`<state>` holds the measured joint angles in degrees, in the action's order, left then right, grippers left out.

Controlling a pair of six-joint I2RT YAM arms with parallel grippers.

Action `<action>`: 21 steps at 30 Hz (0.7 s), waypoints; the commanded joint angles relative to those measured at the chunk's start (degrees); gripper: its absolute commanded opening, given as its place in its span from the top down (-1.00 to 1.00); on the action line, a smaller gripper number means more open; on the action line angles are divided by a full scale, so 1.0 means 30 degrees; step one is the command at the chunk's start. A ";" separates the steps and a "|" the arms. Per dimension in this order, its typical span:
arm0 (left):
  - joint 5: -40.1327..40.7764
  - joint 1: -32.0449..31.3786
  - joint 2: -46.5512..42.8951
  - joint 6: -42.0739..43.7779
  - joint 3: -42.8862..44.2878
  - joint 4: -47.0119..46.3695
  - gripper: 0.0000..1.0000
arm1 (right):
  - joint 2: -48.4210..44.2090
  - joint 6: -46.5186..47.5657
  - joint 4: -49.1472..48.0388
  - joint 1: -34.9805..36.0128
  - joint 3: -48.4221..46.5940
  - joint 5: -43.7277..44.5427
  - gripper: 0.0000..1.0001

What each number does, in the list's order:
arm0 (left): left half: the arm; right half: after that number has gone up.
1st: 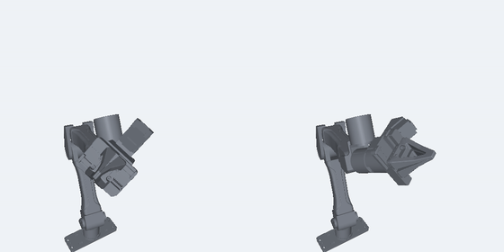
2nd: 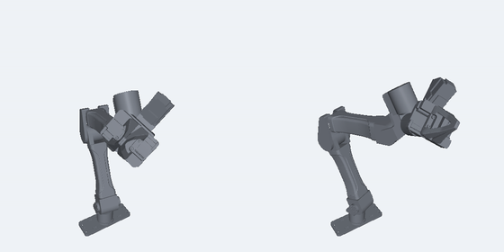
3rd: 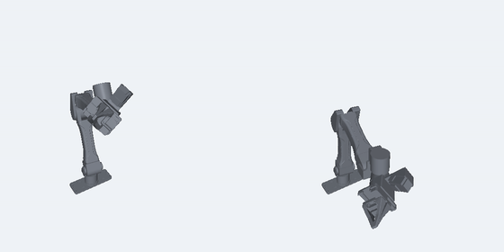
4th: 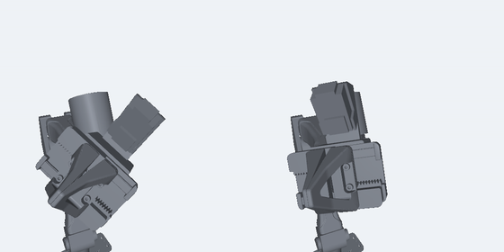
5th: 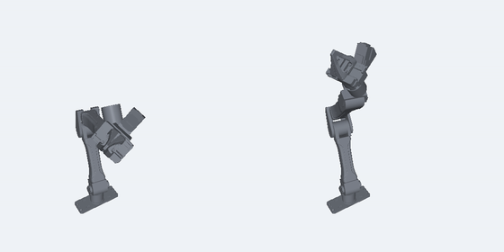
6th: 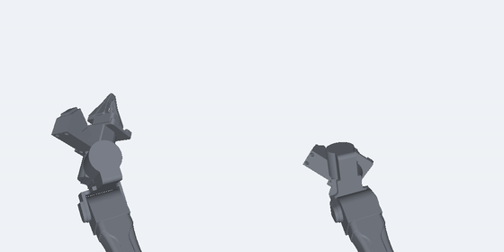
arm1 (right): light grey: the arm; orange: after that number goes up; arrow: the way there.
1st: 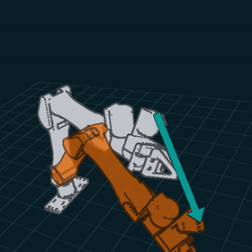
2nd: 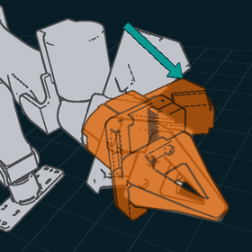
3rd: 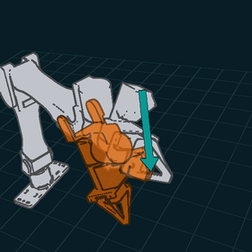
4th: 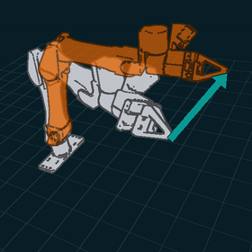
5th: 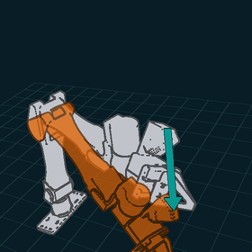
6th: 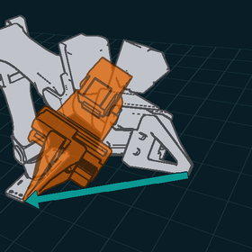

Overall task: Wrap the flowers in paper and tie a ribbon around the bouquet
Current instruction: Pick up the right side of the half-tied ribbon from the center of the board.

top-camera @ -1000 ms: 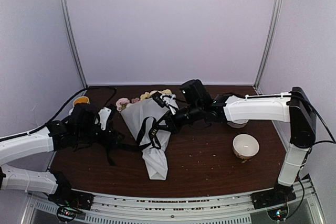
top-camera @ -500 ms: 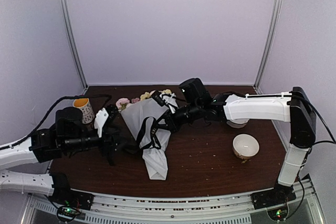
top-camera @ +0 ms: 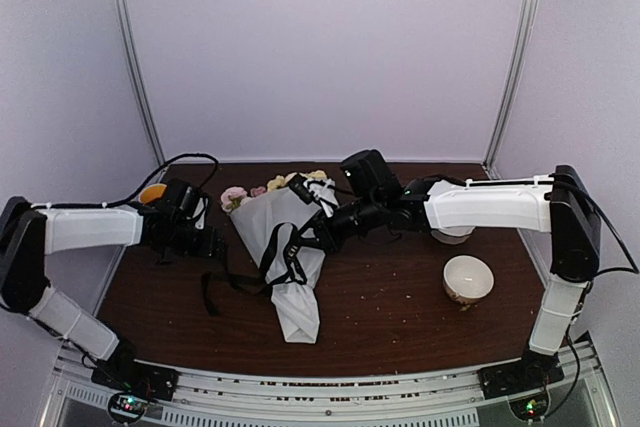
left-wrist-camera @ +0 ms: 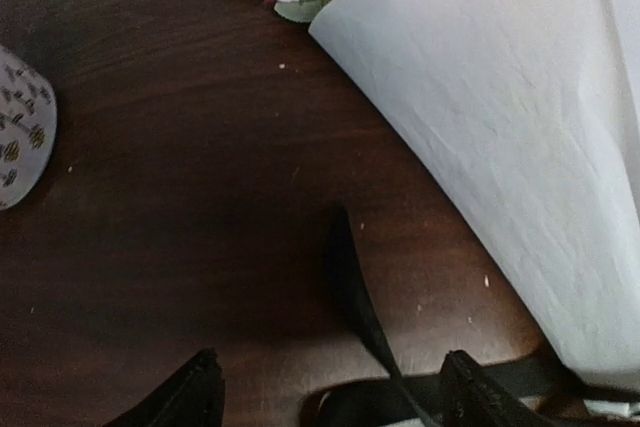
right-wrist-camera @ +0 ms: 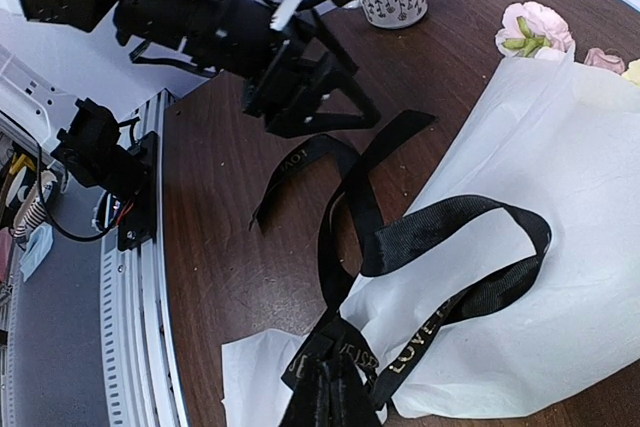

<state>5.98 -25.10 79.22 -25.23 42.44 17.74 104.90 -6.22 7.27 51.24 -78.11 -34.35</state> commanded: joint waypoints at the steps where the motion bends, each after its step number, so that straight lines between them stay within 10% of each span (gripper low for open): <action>1: -0.0475 0.0585 0.3612 -0.0152 0.2351 -0.1213 -0.45 | 0.0139 -0.0008 -0.0103 -0.0012 0.0062 0.0432 1.00; 10: -0.0496 0.0584 0.7003 -0.0196 0.3678 -0.0684 0.04 | -0.0023 0.0067 -0.0068 -0.0014 0.0035 0.0332 1.00; 14: -0.1786 0.0469 0.6309 0.0218 0.3096 -0.1254 1.00 | 0.0056 0.0111 -0.0086 -0.0029 -0.0081 0.0373 1.00; 21: -0.1993 -0.1832 -0.0556 0.2118 0.1492 -0.2766 1.00 | 0.0326 0.0022 -0.0038 -0.0035 -0.0270 0.0398 1.00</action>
<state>1.17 -25.28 90.39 -24.29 47.53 14.57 104.92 -6.20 7.25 51.24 -78.11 -34.00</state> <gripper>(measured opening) 0.009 0.008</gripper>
